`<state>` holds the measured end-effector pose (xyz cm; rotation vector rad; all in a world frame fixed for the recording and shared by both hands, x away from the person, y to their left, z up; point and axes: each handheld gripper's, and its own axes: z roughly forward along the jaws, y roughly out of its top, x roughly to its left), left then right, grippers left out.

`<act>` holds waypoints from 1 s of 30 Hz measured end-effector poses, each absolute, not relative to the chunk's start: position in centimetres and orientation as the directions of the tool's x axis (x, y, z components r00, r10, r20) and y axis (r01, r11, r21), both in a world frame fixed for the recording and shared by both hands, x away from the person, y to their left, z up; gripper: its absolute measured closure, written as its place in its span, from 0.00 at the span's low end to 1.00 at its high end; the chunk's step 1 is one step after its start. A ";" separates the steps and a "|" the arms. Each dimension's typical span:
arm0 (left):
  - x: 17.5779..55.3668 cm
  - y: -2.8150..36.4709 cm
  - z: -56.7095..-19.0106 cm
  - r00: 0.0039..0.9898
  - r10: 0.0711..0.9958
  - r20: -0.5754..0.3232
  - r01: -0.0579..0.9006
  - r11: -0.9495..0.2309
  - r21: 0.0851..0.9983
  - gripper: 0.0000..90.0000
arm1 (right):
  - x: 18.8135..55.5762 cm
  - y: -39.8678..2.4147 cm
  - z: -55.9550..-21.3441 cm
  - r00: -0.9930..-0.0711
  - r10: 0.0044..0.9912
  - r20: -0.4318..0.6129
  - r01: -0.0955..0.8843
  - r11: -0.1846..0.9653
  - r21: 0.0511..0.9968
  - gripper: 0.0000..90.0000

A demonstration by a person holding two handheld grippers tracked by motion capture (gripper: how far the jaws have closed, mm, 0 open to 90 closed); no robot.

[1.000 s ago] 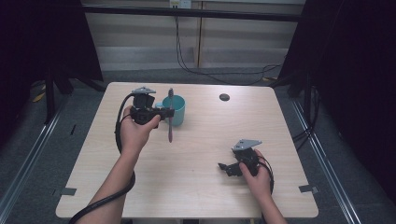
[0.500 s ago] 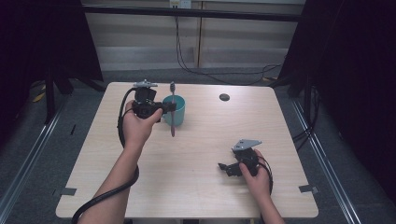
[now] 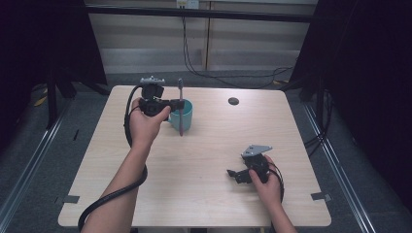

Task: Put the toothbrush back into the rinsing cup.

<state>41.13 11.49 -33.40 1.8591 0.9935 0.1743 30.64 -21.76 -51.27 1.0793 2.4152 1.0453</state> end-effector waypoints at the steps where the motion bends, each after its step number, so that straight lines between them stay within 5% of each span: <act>1: 41.2 11.4 -33.4 0.655 0.698 -0.288 0.556 -0.187 0.810 0.89 | 30.6 -21.8 -51.3 -0.675 0.738 0.024 0.522 0.454 0.722 0.13; 30: 43.1 11.0 -32.6 0.631 0.720 -0.288 0.546 -0.148 0.825 0.89 | 30.6 -21.8 -51.3 -0.678 0.735 0.023 0.521 0.458 0.721 0.13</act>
